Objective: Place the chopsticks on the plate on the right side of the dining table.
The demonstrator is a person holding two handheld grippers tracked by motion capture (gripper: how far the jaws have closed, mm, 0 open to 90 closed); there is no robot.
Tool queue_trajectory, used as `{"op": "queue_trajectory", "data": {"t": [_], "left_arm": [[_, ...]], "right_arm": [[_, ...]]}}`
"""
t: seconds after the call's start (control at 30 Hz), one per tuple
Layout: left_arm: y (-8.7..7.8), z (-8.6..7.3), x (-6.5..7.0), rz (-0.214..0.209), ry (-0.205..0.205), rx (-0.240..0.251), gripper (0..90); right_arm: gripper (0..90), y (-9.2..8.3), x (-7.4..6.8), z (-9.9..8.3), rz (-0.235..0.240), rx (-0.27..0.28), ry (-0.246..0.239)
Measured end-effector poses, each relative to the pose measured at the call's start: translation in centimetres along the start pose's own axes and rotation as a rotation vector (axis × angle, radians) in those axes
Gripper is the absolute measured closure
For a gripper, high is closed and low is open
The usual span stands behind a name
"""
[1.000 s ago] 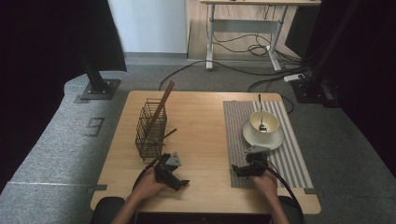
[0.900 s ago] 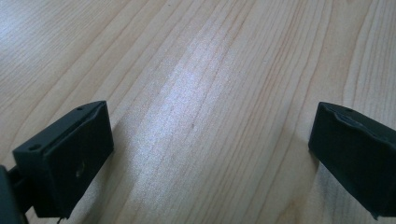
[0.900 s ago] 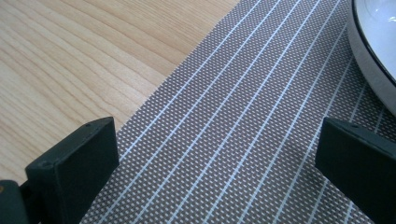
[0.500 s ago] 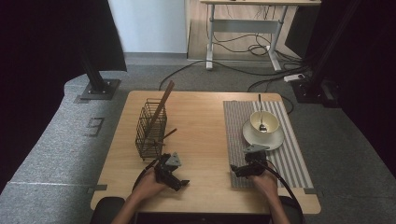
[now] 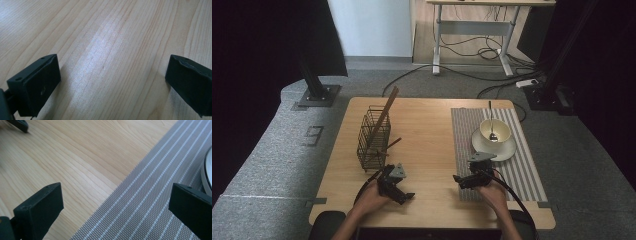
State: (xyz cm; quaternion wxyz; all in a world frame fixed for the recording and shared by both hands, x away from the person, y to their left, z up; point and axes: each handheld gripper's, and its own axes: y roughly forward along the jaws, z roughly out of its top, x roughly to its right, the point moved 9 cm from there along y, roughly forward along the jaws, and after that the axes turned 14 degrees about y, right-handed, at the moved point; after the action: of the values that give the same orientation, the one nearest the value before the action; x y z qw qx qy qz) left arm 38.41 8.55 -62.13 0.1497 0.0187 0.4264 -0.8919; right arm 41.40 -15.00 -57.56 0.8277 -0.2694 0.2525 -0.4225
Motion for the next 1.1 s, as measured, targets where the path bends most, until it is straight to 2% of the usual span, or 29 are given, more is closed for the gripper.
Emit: {"op": "queue_trajectory", "data": {"t": [0.37,0.7,1.1], "left_arm": [[0.0,0.0,0.0,0.001,-0.002,0.003,0.0],[0.0,0.1,0.0,0.004,-0.006,0.008,0.0],[0.0,0.1,0.0,0.002,-0.008,0.006,0.0]], "right_arm": [[0.0,0.1,-2.0,1.4,0.055,-0.019,-0.034],[0.0,0.3,-3.4,2.5,0.081,-0.034,-0.040],[0.0,0.6,-5.8,5.0,0.106,-0.031,-0.069]]}}
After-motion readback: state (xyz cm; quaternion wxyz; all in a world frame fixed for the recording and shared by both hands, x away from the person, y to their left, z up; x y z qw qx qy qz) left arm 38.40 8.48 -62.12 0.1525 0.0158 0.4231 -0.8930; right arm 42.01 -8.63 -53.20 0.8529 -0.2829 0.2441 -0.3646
